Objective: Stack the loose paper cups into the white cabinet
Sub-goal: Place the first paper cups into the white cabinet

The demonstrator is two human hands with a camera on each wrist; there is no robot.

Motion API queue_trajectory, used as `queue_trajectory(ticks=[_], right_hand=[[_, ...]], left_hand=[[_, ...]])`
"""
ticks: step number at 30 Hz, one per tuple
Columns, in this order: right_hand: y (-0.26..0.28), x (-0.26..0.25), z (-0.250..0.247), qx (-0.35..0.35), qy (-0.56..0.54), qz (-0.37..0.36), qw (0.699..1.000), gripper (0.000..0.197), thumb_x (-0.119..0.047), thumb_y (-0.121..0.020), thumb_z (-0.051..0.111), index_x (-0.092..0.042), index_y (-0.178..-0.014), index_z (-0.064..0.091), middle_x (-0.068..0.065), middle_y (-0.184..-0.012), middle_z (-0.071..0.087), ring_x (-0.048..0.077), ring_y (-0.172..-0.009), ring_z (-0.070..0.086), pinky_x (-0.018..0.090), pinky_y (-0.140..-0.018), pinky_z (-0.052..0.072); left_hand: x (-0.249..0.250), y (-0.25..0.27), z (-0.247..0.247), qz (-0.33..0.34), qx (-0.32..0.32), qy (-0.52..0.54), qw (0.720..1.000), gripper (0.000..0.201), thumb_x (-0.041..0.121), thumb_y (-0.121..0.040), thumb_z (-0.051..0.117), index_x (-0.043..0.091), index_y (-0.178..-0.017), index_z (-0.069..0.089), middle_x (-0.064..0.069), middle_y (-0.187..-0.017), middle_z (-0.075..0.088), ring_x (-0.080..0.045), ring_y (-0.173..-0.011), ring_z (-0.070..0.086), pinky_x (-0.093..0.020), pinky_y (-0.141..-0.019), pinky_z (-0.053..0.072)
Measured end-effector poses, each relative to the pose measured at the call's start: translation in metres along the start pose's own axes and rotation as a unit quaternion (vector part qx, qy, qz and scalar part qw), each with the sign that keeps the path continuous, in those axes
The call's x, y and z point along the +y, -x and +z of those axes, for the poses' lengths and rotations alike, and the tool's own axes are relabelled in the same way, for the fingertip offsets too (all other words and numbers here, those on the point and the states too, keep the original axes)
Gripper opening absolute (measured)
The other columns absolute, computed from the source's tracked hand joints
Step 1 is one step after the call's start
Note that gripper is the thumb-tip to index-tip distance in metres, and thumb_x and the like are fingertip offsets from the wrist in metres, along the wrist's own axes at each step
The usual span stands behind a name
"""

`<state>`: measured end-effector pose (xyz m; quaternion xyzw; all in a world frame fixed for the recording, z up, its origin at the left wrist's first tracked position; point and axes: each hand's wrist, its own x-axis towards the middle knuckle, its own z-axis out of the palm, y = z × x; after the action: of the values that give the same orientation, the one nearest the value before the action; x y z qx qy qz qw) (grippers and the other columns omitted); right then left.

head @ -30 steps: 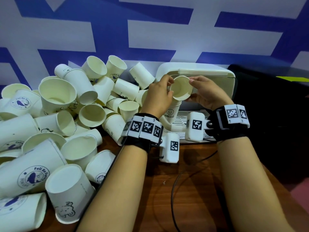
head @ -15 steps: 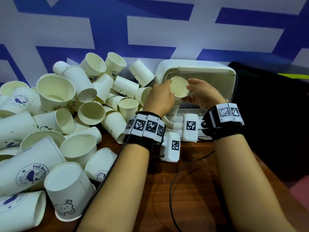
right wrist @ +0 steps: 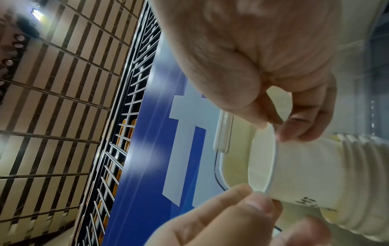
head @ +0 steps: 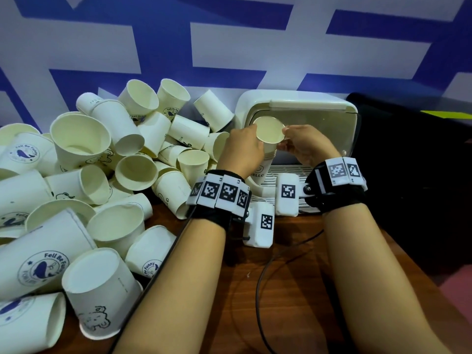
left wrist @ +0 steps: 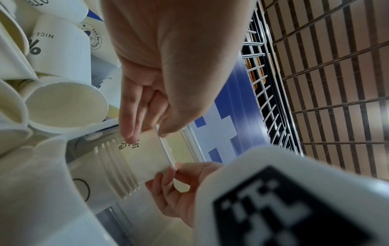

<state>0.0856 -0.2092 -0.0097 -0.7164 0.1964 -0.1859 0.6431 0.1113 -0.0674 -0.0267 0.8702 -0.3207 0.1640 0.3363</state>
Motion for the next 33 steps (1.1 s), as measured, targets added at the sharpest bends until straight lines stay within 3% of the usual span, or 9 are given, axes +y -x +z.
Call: queue_trajectory(ticks=[5,11,13,15,18,21,23,28,33], right_hand=[[-0.001,-0.001,-0.001,-0.014,-0.019,0.017,1.0,0.032,-0.007,-0.103,0.041,0.012,-0.127,0.049,0.019,-0.106,0.055,0.014,-0.068,0.054,0.016,-0.056,0.052],[0.001,0.0,-0.002,-0.039,-0.041,0.056,0.997,0.017,-0.004,-0.103,0.039,0.007,-0.113,0.046,0.015,-0.083,0.055,0.014,-0.061,0.054,0.013,-0.042,0.043],[-0.002,0.003,-0.002,-0.042,-0.031,0.067,0.996,0.015,-0.004,-0.103,0.039,0.007,-0.103,0.049,0.014,-0.081,0.055,0.013,-0.063,0.054,0.013,-0.044,0.045],[-0.004,0.006,-0.001,-0.039,-0.017,0.065,0.997,0.014,0.0,-0.101,0.042,0.007,-0.093,0.05,0.013,-0.079,0.054,0.013,-0.064,0.054,0.018,-0.056,0.052],[-0.006,0.009,0.0,-0.04,0.009,0.052,0.998,0.009,0.003,-0.098,0.047,0.008,-0.103,0.052,0.013,-0.08,0.055,0.013,-0.067,0.056,0.023,-0.07,0.053],[-0.008,0.012,-0.002,-0.043,0.038,0.07,0.996,0.004,0.002,-0.095,0.053,0.005,-0.097,0.055,0.013,-0.079,0.058,0.011,-0.064,0.058,0.026,-0.083,0.048],[-0.007,0.012,-0.002,-0.043,0.048,0.081,0.995,0.004,0.004,-0.093,0.057,0.001,-0.094,0.055,0.012,-0.08,0.058,0.01,-0.061,0.057,0.025,-0.081,0.051],[-0.005,0.012,-0.003,-0.031,0.02,0.063,0.997,0.035,0.012,-0.089,0.057,-0.012,-0.105,0.037,0.016,-0.092,0.054,0.016,-0.065,0.058,0.027,-0.071,0.055],[-0.003,0.011,-0.001,-0.05,0.061,0.056,0.995,0.011,0.008,-0.091,0.055,-0.003,-0.092,0.054,0.02,-0.105,0.058,0.02,-0.082,0.063,0.024,-0.068,0.056]], left_hand=[[0.0,0.0,0.001,-0.003,-0.008,-0.027,1.0,0.031,0.022,-0.096,0.049,0.008,-0.123,0.055,-0.014,-0.11,0.064,-0.03,-0.104,0.056,-0.03,-0.076,0.038],[0.0,0.0,0.002,-0.017,-0.021,-0.035,0.999,0.027,0.024,-0.096,0.049,0.005,-0.114,0.058,-0.015,-0.11,0.063,-0.03,-0.103,0.056,-0.029,-0.075,0.035],[-0.001,0.001,0.004,-0.026,-0.039,-0.047,0.998,0.028,0.024,-0.097,0.049,0.004,-0.113,0.059,-0.016,-0.109,0.063,-0.03,-0.103,0.056,-0.029,-0.074,0.035],[-0.004,0.0,0.007,-0.037,-0.062,-0.04,0.997,0.027,0.023,-0.096,0.049,0.003,-0.112,0.059,-0.016,-0.109,0.063,-0.03,-0.101,0.057,-0.031,-0.076,0.039],[-0.006,0.0,0.011,-0.047,-0.082,-0.054,0.994,0.027,0.022,-0.096,0.049,0.004,-0.113,0.059,-0.016,-0.111,0.061,-0.032,-0.102,0.057,-0.033,-0.075,0.04],[-0.005,0.001,0.013,-0.055,-0.092,-0.073,0.992,0.028,0.02,-0.096,0.048,0.005,-0.116,0.059,-0.015,-0.115,0.06,-0.032,-0.105,0.057,-0.034,-0.075,0.04],[-0.005,0.001,0.014,-0.06,-0.098,-0.079,0.99,0.028,0.018,-0.096,0.047,0.006,-0.119,0.058,-0.015,-0.117,0.059,-0.031,-0.107,0.057,-0.033,-0.075,0.04],[-0.006,0.001,0.014,-0.069,-0.091,-0.059,0.992,0.023,0.014,-0.095,0.047,0.004,-0.11,0.061,-0.015,-0.11,0.062,-0.029,-0.101,0.057,-0.031,-0.071,0.037],[-0.005,0.001,0.013,-0.071,-0.088,-0.039,0.993,0.024,0.013,-0.092,0.05,0.004,-0.11,0.064,-0.014,-0.109,0.064,-0.028,-0.099,0.058,-0.029,-0.073,0.04]])
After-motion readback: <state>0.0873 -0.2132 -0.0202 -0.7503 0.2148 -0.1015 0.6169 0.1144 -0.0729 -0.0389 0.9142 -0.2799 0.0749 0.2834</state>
